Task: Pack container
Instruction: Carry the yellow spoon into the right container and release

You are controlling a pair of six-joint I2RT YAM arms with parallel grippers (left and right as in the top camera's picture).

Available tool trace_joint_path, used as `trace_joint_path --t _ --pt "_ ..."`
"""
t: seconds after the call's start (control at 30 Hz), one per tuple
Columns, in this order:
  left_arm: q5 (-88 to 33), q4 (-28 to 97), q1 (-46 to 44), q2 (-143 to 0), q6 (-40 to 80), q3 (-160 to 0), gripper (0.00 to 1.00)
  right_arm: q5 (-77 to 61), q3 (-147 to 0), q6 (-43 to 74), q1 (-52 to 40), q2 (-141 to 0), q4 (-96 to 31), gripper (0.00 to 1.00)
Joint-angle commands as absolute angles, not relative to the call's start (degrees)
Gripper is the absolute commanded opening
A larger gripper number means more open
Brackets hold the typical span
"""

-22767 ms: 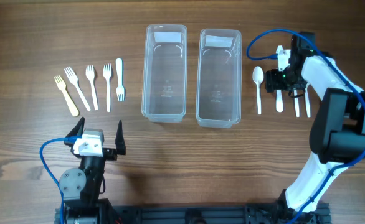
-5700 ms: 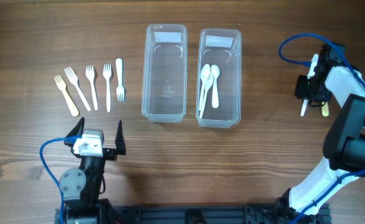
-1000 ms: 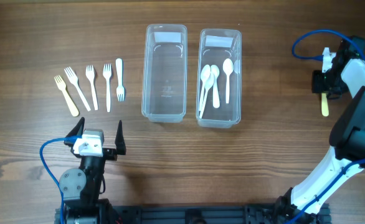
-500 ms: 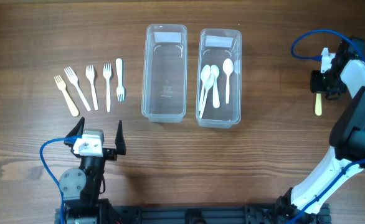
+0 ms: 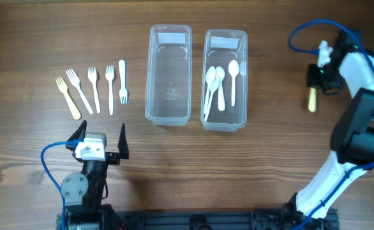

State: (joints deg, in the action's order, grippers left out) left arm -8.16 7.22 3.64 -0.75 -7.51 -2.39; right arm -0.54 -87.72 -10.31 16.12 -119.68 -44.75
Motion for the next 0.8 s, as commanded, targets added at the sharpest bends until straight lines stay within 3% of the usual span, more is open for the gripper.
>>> trace_joint_path --t 0.0,0.33,0.77 --pt "-7.9 7.0 3.3 -0.4 -8.8 -1.9 1.0 -4.4 -91.4 -8.8 9.5 -112.4 -44.7 0.04" --pt "-7.9 7.0 3.3 -0.4 -8.8 -1.9 1.0 -4.6 -94.6 -6.9 -9.1 -102.8 -43.0 0.04" --pt "-7.9 7.0 3.3 -0.4 -8.8 -1.9 1.0 -7.8 -93.2 -2.1 -17.8 -106.8 -42.7 0.04"
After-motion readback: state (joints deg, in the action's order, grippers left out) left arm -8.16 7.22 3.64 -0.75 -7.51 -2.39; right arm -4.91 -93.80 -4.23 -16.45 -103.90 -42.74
